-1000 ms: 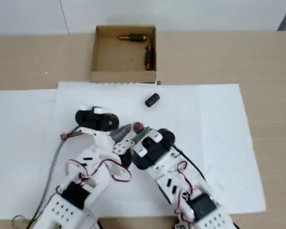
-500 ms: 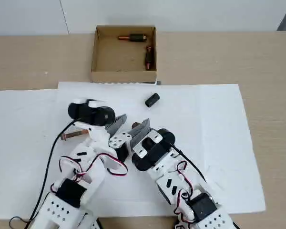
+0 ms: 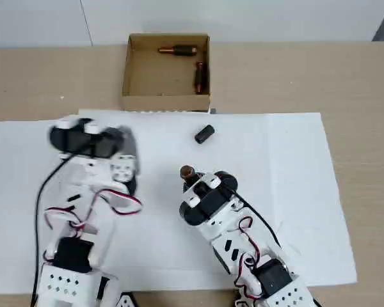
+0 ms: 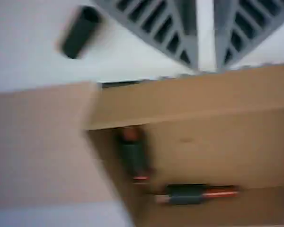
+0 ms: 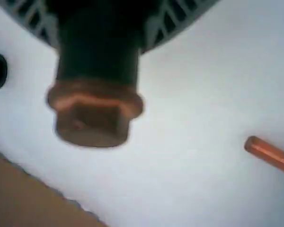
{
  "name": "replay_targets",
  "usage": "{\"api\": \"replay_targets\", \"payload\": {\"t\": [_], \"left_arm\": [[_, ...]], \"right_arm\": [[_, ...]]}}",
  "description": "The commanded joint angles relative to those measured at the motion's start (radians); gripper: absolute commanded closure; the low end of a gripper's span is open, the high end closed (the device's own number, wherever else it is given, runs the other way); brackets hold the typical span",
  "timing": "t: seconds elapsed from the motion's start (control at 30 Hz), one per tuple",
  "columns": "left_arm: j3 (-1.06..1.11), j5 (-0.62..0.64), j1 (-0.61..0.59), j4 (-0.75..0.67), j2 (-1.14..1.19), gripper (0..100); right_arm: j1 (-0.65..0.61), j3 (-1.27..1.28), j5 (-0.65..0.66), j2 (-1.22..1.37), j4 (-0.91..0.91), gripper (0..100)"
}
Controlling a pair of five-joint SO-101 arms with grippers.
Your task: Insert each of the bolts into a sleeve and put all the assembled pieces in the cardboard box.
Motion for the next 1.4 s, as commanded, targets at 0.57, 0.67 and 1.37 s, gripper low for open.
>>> {"api": "replay_targets", "payload": {"t": [0.57, 0.67, 1.37], "left_arm": [[0.326, -0.107, -0.137, 0.044, -0.008, 100], [0.348, -0.109, -0.138, 0.044, -0.008, 100], [0.352, -0.109, -0.14, 0.044, -0.008, 99]], "right_arm": [[0.134, -0.465, -0.209, 0.085, 0.472, 99.6], [0.16, -0.612, -0.21, 0.274, 0.467, 99.6], [0.216, -1.597, -0.089, 1.627, 0.289, 99.5]]}}
